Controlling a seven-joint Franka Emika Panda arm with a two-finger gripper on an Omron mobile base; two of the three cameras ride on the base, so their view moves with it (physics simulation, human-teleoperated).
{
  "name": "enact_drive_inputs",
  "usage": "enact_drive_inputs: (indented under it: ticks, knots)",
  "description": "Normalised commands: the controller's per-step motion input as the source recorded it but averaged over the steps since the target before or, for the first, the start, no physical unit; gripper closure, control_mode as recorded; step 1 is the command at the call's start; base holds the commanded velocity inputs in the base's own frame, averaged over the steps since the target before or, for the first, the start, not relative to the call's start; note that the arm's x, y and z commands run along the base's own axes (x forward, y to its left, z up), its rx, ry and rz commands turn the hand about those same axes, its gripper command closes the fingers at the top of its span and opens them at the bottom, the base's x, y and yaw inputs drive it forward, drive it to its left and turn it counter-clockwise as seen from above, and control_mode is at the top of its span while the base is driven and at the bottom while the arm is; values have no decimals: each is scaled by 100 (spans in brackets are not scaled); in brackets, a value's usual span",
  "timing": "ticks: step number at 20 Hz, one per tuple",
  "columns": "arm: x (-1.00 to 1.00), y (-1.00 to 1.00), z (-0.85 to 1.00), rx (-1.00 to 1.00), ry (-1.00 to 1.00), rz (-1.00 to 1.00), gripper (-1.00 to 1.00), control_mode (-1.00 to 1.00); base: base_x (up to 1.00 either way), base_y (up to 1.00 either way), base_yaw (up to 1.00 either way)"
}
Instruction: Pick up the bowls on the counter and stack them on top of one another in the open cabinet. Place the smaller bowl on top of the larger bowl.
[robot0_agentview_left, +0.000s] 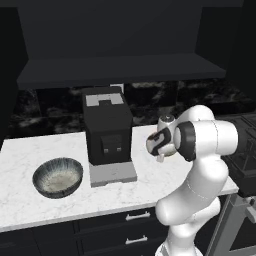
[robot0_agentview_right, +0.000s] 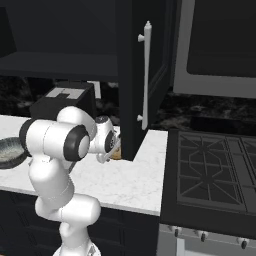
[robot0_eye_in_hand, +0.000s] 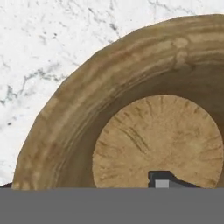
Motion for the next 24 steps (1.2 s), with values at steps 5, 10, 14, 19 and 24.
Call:
enact_drive_inputs:
  ticks: [5,10,14,19,24]
  knots:
    - [-17,-5,8,6,0,0,100,-100,0,0,0]
    - [-22,7,89,1,7,10,100,-100,0,0,0]
    - [-58,-2,100,0,2,7,100,-100,0,0,0]
    - [-58,-10,73,1,3,6,100,-100,0,0,0]
    - [-45,0,63,0,7,0,100,-100,0,0,0]
